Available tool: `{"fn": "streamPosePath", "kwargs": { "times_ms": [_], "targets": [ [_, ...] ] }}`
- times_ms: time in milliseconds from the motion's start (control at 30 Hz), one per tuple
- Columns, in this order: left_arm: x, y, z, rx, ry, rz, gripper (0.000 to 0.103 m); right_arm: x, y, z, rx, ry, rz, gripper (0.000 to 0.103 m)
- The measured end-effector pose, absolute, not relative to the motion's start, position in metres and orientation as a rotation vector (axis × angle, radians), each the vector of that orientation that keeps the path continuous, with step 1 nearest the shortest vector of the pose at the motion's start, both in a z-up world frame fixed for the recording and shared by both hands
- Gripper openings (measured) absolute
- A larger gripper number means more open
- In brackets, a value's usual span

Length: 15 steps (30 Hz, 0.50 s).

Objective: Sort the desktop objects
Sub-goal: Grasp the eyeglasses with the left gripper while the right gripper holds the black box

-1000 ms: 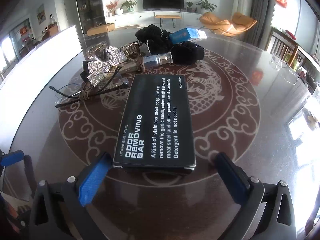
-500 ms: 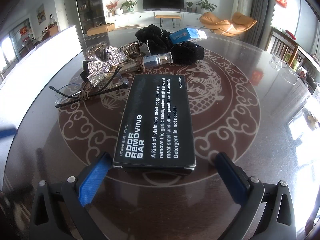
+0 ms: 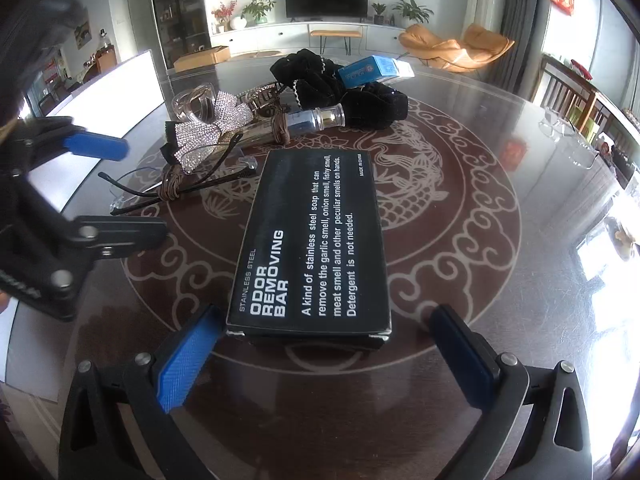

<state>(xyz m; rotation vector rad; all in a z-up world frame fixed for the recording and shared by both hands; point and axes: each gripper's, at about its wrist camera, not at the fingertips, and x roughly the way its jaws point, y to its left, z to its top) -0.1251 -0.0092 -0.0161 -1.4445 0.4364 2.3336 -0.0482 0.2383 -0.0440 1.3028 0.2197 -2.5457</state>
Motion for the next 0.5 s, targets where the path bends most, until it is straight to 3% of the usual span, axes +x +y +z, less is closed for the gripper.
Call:
{"fn": "streamPosePath", "kwargs": {
  "times_ms": [367,467,500],
  "targets": [
    [-0.134,-0.004,-0.031,-1.447,0.395,2.295,0.100,-0.048,0.238,-0.044,1.303,0.220,-2.546,0.103],
    [-0.131,-0.004,-0.028,-1.403,0.360,2.311,0.074,-0.048,0.238,-0.044,1.304,0.219,-2.546,0.103],
    [-0.130,-0.003,-0.027,-1.389,0.359,2.312,0.061,-0.048,0.238,-0.044,1.304,0.218,-2.546,0.103]
  ]
}}
